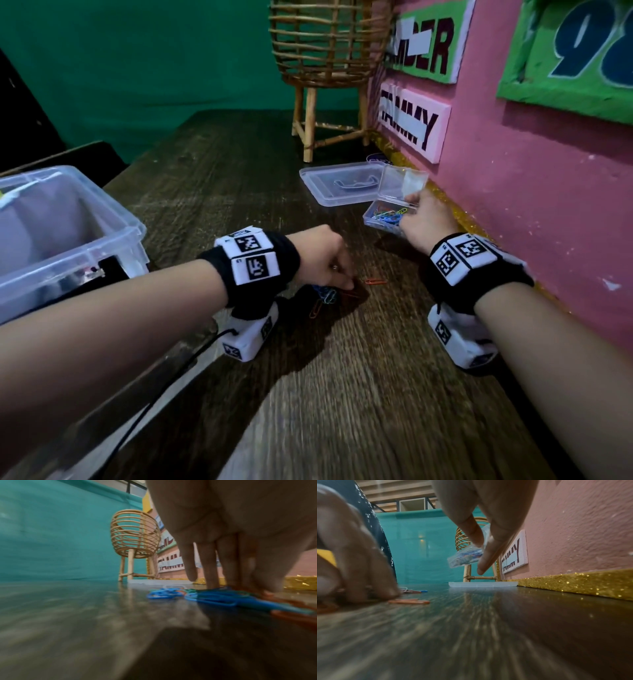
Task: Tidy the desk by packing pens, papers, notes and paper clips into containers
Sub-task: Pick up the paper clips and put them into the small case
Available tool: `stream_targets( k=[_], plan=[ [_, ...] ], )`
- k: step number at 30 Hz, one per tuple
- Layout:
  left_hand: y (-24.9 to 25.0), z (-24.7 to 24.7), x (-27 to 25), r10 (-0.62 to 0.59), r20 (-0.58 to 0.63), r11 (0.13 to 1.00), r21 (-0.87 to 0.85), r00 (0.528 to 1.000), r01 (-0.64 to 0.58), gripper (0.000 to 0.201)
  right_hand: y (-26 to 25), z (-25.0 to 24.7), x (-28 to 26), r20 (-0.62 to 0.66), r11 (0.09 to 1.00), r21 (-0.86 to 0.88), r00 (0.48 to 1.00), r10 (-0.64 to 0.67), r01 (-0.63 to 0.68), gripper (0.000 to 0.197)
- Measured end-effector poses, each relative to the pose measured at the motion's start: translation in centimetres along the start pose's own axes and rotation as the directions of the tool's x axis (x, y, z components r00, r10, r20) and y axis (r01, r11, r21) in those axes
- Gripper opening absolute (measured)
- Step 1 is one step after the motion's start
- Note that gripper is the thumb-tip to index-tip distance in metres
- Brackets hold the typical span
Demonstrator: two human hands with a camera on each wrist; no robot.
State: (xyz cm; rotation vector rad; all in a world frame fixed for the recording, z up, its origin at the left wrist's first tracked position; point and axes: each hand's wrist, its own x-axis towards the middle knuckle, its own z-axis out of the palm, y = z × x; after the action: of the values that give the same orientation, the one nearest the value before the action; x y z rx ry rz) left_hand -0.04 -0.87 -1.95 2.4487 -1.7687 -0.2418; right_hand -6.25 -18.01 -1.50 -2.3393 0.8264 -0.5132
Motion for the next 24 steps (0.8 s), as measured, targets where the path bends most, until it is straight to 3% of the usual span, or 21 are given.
stream_targets(
  k=[4,7,9,11,14,16,20,24],
  plan=[
    [-1.7,-0.1,-1.0,-0.173,-0.158,0.980,0.074,0.972,0.187,0.032,0.0,-0.1,0.1,0.034,1.000,-0.022,0.999,0.010,-0.009,0.044],
    [-2.4,0.2,-0.2,-0.399,0.006,0.917,0.027,0.917,0.399,0.051,0.2,0.0,0.0,0.073,0.999,-0.050,0.997,0.019,-0.015,0.045],
    [-2.3,0.2,0.1,-0.461,0.178,0.882,-0.016,0.869,0.471,0.062,0.3,-0.1,-0.1,0.090,0.997,-0.071,0.996,0.021,-0.015,0.045],
    [-2.1,0.0,-0.1,-0.450,0.312,0.874,-0.040,0.837,0.485,0.068,0.4,-0.1,-0.2,0.101,0.996,-0.085,0.995,0.027,-0.019,0.044],
    [-1.1,-0.3,-1.3,-0.362,0.404,0.894,-0.104,0.840,0.436,0.070,0.4,0.0,-0.1,0.131,0.995,-0.101,0.991,0.035,-0.021,0.044],
    [-0.2,0.0,-2.4,-0.327,0.408,0.913,-0.096,0.852,0.397,0.076,0.4,0.1,-0.1,0.163,0.994,-0.111,0.986,0.031,-0.013,0.044],
    [0.2,-0.3,-2.2,-0.353,0.258,0.902,-0.161,0.899,0.400,0.089,0.4,0.3,0.0,0.215,0.993,-0.120,0.976,0.015,0.011,0.043],
    [-0.3,-0.9,0.1,-0.368,0.351,0.892,-0.130,0.861,0.434,0.081,0.5,0.2,-0.1,0.230,0.993,-0.115,0.973,0.018,0.008,0.043]
  ],
)
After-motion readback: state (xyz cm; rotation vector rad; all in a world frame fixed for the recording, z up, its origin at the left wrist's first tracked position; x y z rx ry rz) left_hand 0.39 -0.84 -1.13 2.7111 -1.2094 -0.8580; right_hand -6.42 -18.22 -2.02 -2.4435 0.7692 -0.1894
